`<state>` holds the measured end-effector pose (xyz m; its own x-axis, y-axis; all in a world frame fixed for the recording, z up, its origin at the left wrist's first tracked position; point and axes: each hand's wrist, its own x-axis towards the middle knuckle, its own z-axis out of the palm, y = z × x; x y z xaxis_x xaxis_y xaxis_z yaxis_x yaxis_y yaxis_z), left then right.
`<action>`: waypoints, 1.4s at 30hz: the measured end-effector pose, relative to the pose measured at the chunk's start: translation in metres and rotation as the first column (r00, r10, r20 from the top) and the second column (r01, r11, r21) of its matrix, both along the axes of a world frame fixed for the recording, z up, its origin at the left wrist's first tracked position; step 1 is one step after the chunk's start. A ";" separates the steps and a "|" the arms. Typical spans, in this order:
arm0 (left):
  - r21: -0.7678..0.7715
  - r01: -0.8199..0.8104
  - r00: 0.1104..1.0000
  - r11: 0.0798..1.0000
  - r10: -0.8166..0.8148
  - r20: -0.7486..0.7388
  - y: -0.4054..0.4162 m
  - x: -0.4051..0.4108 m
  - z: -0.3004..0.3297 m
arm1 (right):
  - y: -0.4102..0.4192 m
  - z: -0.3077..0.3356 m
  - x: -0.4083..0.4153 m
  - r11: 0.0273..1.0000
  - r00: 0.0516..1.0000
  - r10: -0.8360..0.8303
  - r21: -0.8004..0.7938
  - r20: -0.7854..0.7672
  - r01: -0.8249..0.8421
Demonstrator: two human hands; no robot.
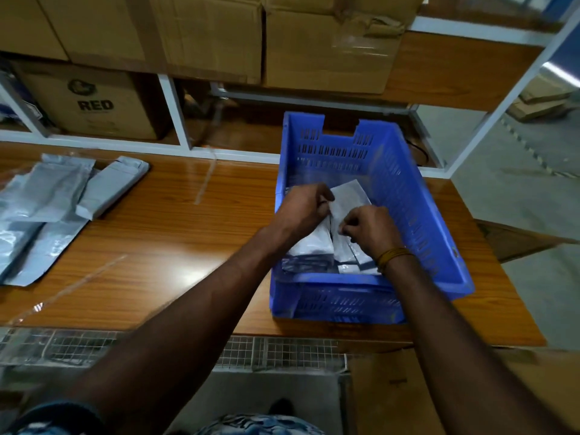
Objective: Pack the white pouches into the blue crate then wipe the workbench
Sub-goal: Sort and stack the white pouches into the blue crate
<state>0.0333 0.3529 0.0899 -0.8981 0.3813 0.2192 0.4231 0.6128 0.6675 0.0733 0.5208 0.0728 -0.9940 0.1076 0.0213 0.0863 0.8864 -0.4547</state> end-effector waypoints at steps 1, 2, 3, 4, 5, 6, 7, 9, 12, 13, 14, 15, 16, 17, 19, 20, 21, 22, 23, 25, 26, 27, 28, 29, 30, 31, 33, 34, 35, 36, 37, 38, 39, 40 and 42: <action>0.114 0.000 1.000 0.994 0.004 -0.030 -0.009 0.005 0.003 | -0.010 0.005 0.006 0.998 0.998 -0.019 -0.065 -0.065 0.015; 0.210 -0.009 0.998 0.978 0.021 -0.052 -0.020 0.008 0.003 | -0.022 0.010 0.012 0.993 0.991 -0.036 -0.115 -0.129 0.022; 0.283 -0.038 0.996 0.958 0.060 -0.068 -0.034 0.010 0.003 | -0.035 0.016 0.017 0.989 0.982 -0.042 -0.148 -0.186 0.015; 0.340 -0.086 0.990 0.936 0.118 -0.076 -0.049 0.011 0.000 | -0.051 0.023 0.022 0.986 0.970 -0.038 -0.165 -0.241 -0.003; 0.382 -0.143 0.980 0.913 0.185 -0.075 -0.066 0.010 -0.003 | -0.067 0.030 0.026 0.985 0.957 -0.022 -0.171 -0.291 -0.030; 0.413 -0.197 0.967 0.889 0.245 -0.064 -0.084 0.011 -0.005 | -0.085 0.037 0.028 0.983 0.944 0.001 -0.172 -0.330 -0.061; 0.429 -0.246 0.955 0.869 0.292 -0.044 -0.103 0.012 -0.007 | -0.104 0.044 0.029 0.977 0.934 0.030 -0.187 -0.356 -0.103; 0.390 -0.336 0.935 0.857 0.355 0.024 -0.144 0.016 -0.014 | -0.148 0.051 0.025 0.951 0.926 0.127 -0.222 -0.357 -0.216; 0.138 -0.437 0.896 0.889 0.418 0.148 -0.209 0.020 -0.039 | -0.216 0.030 0.010 0.932 0.917 0.328 -0.079 -0.229 -0.353; 0.029 -0.455 0.877 0.890 0.443 0.188 -0.230 0.024 -0.049 | -0.237 0.016 0.004 0.930 0.923 0.364 -0.009 -0.127 -0.368; -0.060 -0.464 0.857 0.884 0.465 0.221 -0.251 0.029 -0.059 | -0.255 -0.001 -0.003 0.927 0.928 0.372 0.051 -0.007 -0.371; -0.126 -0.463 0.842 0.877 0.480 0.245 -0.271 0.035 -0.067 | -0.271 -0.017 -0.009 0.924 0.927 0.361 0.093 0.101 -0.370; -0.168 -0.459 0.832 0.872 0.488 0.264 -0.290 0.042 -0.074 | -0.284 -0.033 -0.014 0.920 0.917 0.350 0.117 0.190 -0.375; -0.192 -0.456 0.823 0.869 0.494 0.280 -0.307 0.049 -0.079 | -0.294 -0.047 -0.018 0.919 0.905 0.333 0.124 0.264 -0.375; -0.216 -0.443 0.814 0.870 0.491 0.309 -0.338 0.062 -0.089 | -0.310 -0.069 -0.025 0.939 0.893 0.275 0.100 0.355 -0.329; -0.220 -0.439 0.811 0.871 0.490 0.320 -0.353 0.066 -0.093 | -0.318 -0.078 -0.028 0.955 0.897 0.245 0.069 0.367 -0.289; -0.223 -0.434 0.812 0.873 0.486 0.323 -0.367 0.070 -0.096 | -0.325 -0.084 -0.031 0.969 0.905 0.216 0.032 0.366 -0.244; -0.226 -0.426 0.818 0.876 0.480 0.316 -0.380 0.072 -0.098 | -0.332 -0.085 -0.033 0.979 0.912 0.194 -0.008 0.363 -0.205; -0.229 -0.420 0.826 0.878 0.474 0.305 -0.392 0.073 -0.100 | -0.340 -0.084 -0.034 0.982 0.917 0.188 -0.038 0.353 -0.186; -0.236 -0.413 0.835 0.880 0.469 0.288 -0.414 0.072 -0.103 | -0.355 -0.082 -0.040 0.986 0.937 0.166 -0.057 0.306 -0.156; -0.241 -0.411 0.838 0.879 0.468 0.281 -0.423 0.071 -0.104 | -0.362 -0.081 -0.042 0.990 0.954 0.137 -0.073 0.267 -0.122; -0.244 -0.411 0.839 0.878 0.470 0.275 -0.431 0.069 -0.106 | -0.369 -0.081 -0.043 0.992 0.968 0.106 -0.092 0.227 -0.087; -0.245 -0.414 0.841 0.877 0.471 0.266 -0.438 0.067 -0.107 | -0.376 -0.080 -0.043 0.992 0.977 0.085 -0.111 0.196 -0.064; -0.244 -0.418 0.841 0.875 0.474 0.261 -0.444 0.064 -0.108 | -0.383 -0.080 -0.042 0.990 0.980 0.077 -0.127 0.184 -0.054; -0.241 -0.420 0.840 0.875 0.475 0.261 -0.449 0.061 -0.109 | -0.388 -0.080 -0.040 0.990 0.979 0.077 -0.133 0.187 -0.052; -0.238 -0.421 0.839 0.875 0.476 0.264 -0.452 0.058 -0.109 | -0.393 -0.081 -0.039 0.990 0.977 0.081 -0.131 0.196 -0.055; -0.232 -0.425 0.837 0.875 0.478 0.267 -0.455 0.050 -0.108 | -0.405 -0.082 -0.040 0.990 0.980 0.081 -0.126 0.180 -0.059; -0.228 -0.432 0.835 0.873 0.482 0.265 -0.456 0.045 -0.107 | -0.411 -0.081 -0.042 0.989 0.984 0.088 -0.134 0.157 -0.067; -0.223 -0.439 0.833 0.870 0.488 0.261 -0.457 0.040 -0.107 | -0.418 -0.081 -0.044 0.986 0.986 0.099 -0.149 0.133 -0.079; -0.215 -0.449 0.831 0.867 0.494 0.255 -0.458 0.035 -0.107 | -0.427 -0.080 -0.046 0.982 0.987 0.112 -0.162 0.115 -0.093; -0.204 -0.459 0.829 0.865 0.500 0.251 -0.458 0.029 -0.106 | -0.435 -0.080 -0.050 0.980 0.988 0.122 -0.170 0.096 -0.105; -0.194 -0.466 0.828 0.863 0.503 0.247 -0.459 0.023 -0.106 | -0.444 -0.080 -0.056 0.978 0.990 0.121 -0.177 0.078 -0.106; -0.186 -0.473 0.827 0.861 0.507 0.244 -0.460 0.016 -0.106 | -0.452 -0.080 -0.063 0.977 0.992 0.111 -0.191 0.059 -0.097; -0.181 -0.479 0.825 0.859 0.511 0.241 -0.461 0.008 -0.106 | -0.461 -0.079 -0.071 0.974 0.994 0.098 -0.209 0.042 -0.087; -0.178 -0.497 0.822 0.850 0.526 0.219 -0.464 -0.010 -0.105 | -0.477 -0.079 -0.090 0.968 0.996 0.082 -0.238 0.023 -0.074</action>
